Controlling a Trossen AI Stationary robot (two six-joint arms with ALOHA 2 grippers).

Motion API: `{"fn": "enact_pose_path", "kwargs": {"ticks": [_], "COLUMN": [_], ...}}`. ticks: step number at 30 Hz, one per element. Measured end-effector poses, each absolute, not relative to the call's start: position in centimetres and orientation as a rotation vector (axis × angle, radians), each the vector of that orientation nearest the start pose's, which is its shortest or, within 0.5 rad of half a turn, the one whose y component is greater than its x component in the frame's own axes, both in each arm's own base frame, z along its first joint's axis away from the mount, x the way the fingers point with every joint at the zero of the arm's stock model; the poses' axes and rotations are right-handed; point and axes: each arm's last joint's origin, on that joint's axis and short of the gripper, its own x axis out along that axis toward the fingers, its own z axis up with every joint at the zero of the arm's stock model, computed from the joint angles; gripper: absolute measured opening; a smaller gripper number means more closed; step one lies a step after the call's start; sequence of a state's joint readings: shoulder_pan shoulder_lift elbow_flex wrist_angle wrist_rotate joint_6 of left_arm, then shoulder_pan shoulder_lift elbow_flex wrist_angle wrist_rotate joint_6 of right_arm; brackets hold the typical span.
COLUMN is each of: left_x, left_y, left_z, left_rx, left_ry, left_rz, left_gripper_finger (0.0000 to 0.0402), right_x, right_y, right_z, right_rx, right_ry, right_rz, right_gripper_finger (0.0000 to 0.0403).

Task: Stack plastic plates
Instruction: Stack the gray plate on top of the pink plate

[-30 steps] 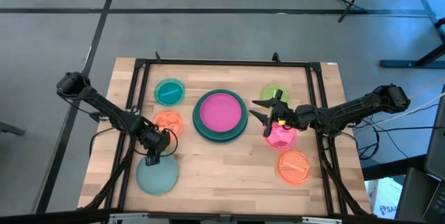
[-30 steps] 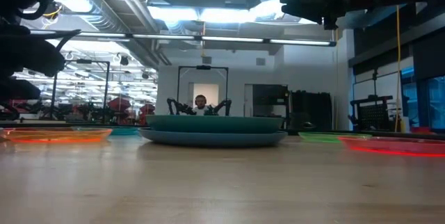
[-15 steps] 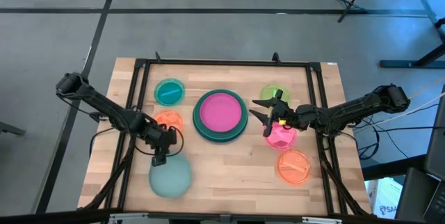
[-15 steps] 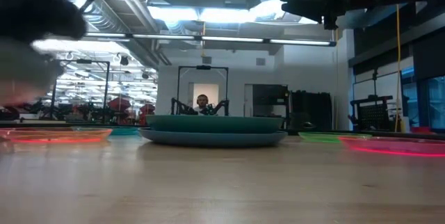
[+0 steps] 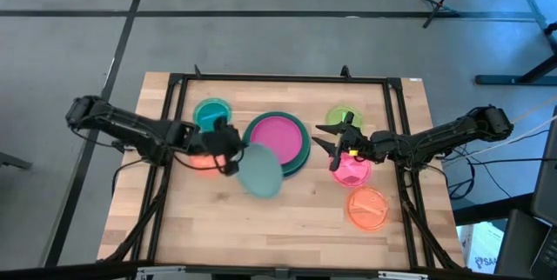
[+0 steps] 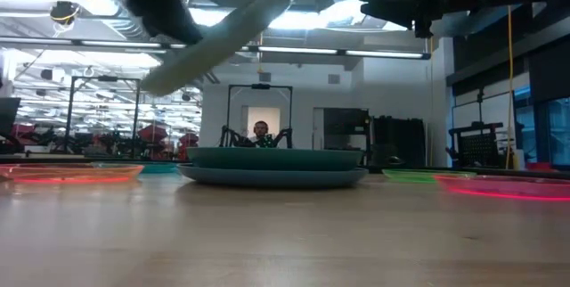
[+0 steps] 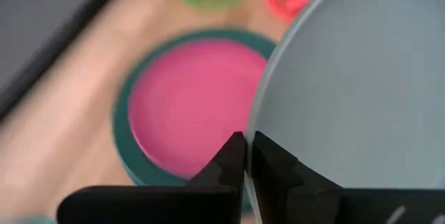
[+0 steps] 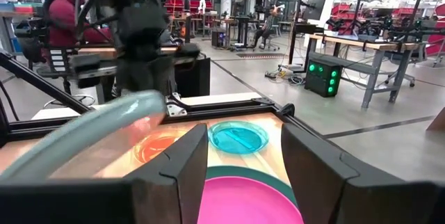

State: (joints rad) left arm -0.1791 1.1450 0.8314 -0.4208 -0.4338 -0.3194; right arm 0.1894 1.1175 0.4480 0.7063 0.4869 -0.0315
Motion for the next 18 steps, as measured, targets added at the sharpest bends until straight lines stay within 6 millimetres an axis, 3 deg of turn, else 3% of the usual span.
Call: {"fn": "enact_pose_path", "kwargs": {"ticks": [8, 18], "left_x": [24.9, 26.7], "left_y": [1.4, 5.2], "left_z": [26.5, 23.4], "left_rx": [-0.049, -0.049], "left_ry": [0.529, 0.636], "left_rz": [0.489, 0.622], "left_gripper_finger": [0.0015, 0.0015], "right_x": [22.6, 22.6], "right_y": [2.9, 2.9], "right_z": [23.9, 23.9], "right_rx": [-0.019, -0.021], "right_ry": [-0.031, -0.031], "right_rz": [-0.298, -0.298], "right_gripper_finger": [0.0177, 0.0177]}}
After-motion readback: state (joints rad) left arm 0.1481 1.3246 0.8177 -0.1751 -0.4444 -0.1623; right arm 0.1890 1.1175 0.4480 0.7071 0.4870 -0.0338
